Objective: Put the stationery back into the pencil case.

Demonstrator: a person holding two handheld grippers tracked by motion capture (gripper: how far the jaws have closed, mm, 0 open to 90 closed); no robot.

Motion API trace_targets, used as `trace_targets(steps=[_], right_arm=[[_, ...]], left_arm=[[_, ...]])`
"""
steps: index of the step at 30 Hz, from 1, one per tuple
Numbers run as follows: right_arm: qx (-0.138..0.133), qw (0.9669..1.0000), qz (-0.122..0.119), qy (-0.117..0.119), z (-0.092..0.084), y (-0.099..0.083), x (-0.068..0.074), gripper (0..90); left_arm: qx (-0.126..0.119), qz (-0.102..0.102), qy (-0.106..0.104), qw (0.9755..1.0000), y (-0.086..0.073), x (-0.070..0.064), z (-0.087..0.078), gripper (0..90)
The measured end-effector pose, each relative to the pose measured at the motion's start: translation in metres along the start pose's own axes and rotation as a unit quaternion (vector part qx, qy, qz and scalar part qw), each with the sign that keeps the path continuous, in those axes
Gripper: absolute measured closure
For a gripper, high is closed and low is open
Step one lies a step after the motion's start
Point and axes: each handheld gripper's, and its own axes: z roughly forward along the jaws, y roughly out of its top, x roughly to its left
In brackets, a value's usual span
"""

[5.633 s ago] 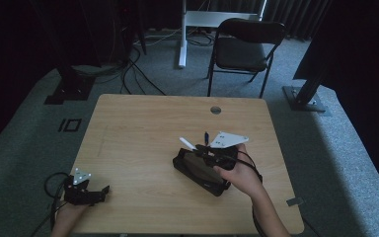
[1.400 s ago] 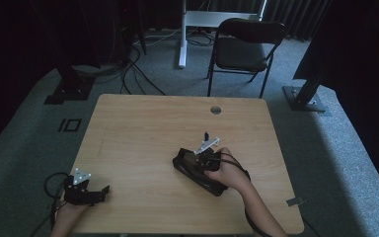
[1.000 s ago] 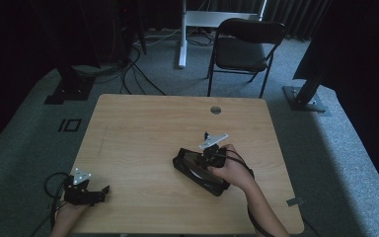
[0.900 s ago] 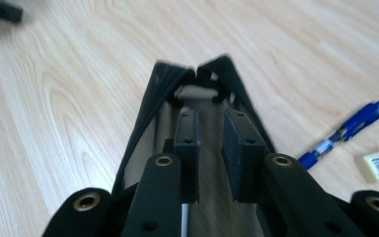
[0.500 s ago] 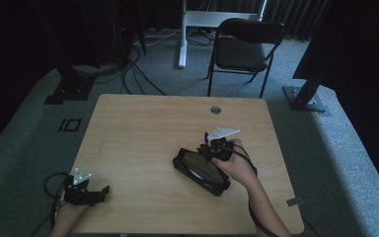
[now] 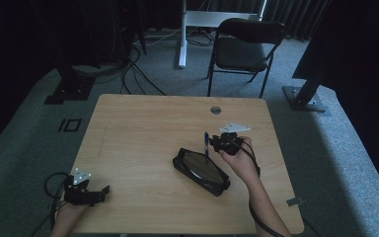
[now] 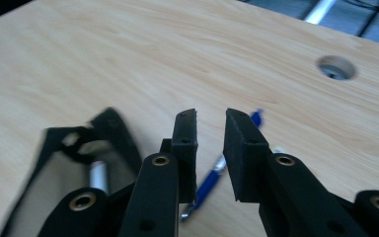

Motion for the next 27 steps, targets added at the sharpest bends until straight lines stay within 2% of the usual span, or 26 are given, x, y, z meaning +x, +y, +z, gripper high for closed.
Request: trace_targets(steps=[10,15,21,27], right_arm=[[0.020,0.9979,0.049,-0.037,0.021,-0.010,-0.022,69.3],[0.027,0.9954,0.082,-0.042,0.034,-0.014,-0.029,64.3],[0.038,0.9934,0.091,-0.058,0.045,-0.018,-0.032,61.6],[0.050,0.9879,0.128,-0.071,0.058,-0.021,-0.039,56.4]], left_arm=[[0.000,0.000,0.000,1.0000,0.000,0.000,0.000,0.2],[0.000,0.000,0.000,1.0000,0.000,0.000,0.000,0.2],[0.000,0.000,0.000,1.0000,0.000,0.000,0.000,0.2],[0.000,0.000,0.000,1.0000,0.000,0.000,0.000,0.2]])
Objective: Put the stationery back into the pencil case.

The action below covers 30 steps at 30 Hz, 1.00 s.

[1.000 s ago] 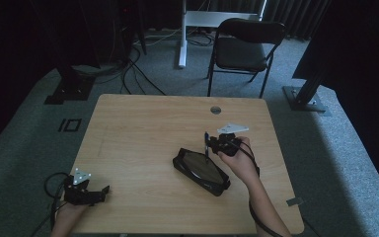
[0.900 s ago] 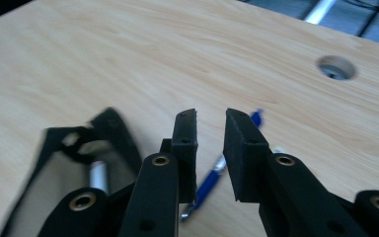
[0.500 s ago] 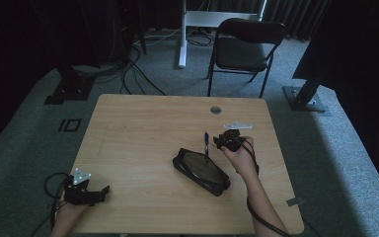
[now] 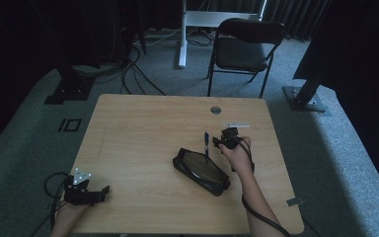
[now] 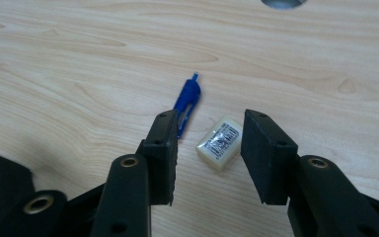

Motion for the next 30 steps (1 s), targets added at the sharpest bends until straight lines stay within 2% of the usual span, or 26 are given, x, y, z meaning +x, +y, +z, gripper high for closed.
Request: trace_targets(steps=[10,18,21,30], right_arm=[[0.016,0.9991,0.033,-0.018,0.018,0.001,-0.003,55.1],[0.033,0.9978,0.051,-0.025,0.031,0.000,-0.004,56.1],[0.036,0.9977,0.047,-0.034,0.033,0.001,-0.004,57.7],[0.051,0.9969,0.047,-0.038,0.038,0.002,-0.001,59.6]], left_arm=[[0.000,0.000,0.000,1.0000,0.000,0.000,0.000,0.2],[0.000,0.000,0.000,1.0000,0.000,0.000,0.000,0.2],[0.000,0.000,0.000,1.0000,0.000,0.000,0.000,0.2],[0.000,0.000,0.000,1.0000,0.000,0.000,0.000,0.2]])
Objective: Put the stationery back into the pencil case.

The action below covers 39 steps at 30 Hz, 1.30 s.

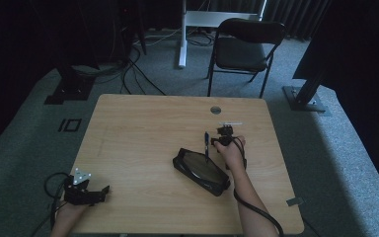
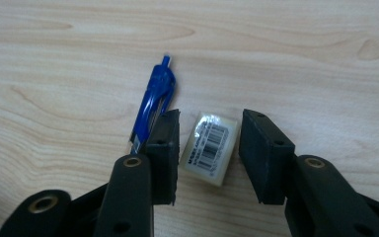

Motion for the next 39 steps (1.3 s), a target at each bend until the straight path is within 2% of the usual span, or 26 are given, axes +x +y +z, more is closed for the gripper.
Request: trace_targets(steps=[9,16,23,30,39], right_arm=[[0.005,0.9998,-0.014,-0.013,0.001,-0.002,0.000,64.6],[0.013,0.9988,-0.044,-0.019,0.000,-0.002,0.001,67.5],[0.019,0.9985,-0.051,-0.007,-0.005,-0.001,0.001,67.9],[0.015,0.9972,-0.073,0.001,-0.021,0.006,-0.003,67.9],[0.008,0.9968,-0.078,0.017,-0.037,0.007,-0.007,67.9]], left_arm=[[0.000,0.000,0.000,1.0000,0.000,0.000,0.000,0.2],[0.000,0.000,0.000,1.0000,0.000,0.000,0.000,0.2],[0.000,0.000,0.000,1.0000,0.000,0.000,0.000,0.2],[0.000,0.000,0.000,1.0000,0.000,0.000,0.000,0.2],[0.000,0.000,0.000,1.0000,0.000,0.000,0.000,0.2]])
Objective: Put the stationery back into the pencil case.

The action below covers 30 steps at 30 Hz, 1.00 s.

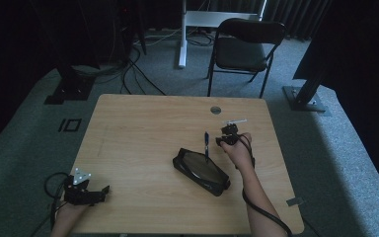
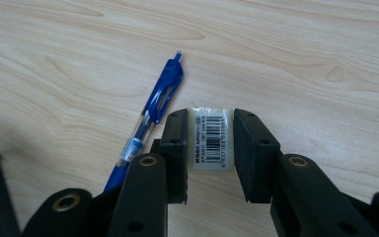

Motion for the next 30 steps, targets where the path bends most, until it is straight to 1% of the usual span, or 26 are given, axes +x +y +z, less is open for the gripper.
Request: trace_targets(steps=[11,15,18,25,26,27,30], right_arm=[[-0.008,0.9997,-0.021,0.010,-0.018,-0.001,0.000,68.0],[-0.011,0.9994,-0.029,0.014,-0.025,0.000,0.002,67.9],[-0.016,0.9992,-0.029,0.021,-0.030,0.001,0.004,67.9],[-0.027,0.9980,-0.049,0.030,-0.046,0.002,0.010,67.9],[-0.027,0.9980,-0.049,0.030,-0.046,0.002,0.010,67.9],[-0.035,0.9974,-0.053,0.034,-0.053,0.002,0.013,68.0],[-0.044,0.9963,-0.063,0.038,-0.063,0.004,0.017,68.0]], left_arm=[[0.000,0.000,0.000,1.0000,0.000,0.000,0.000,0.2],[0.000,0.000,0.000,1.0000,0.000,0.000,0.000,0.2],[0.000,0.000,0.000,1.0000,0.000,0.000,0.000,0.2],[0.000,0.000,0.000,1.0000,0.000,0.000,0.000,0.2],[0.000,0.000,0.000,1.0000,0.000,0.000,0.000,0.2],[0.000,0.000,0.000,1.0000,0.000,0.000,0.000,0.2],[0.000,0.000,0.000,1.0000,0.000,0.000,0.000,0.2]])
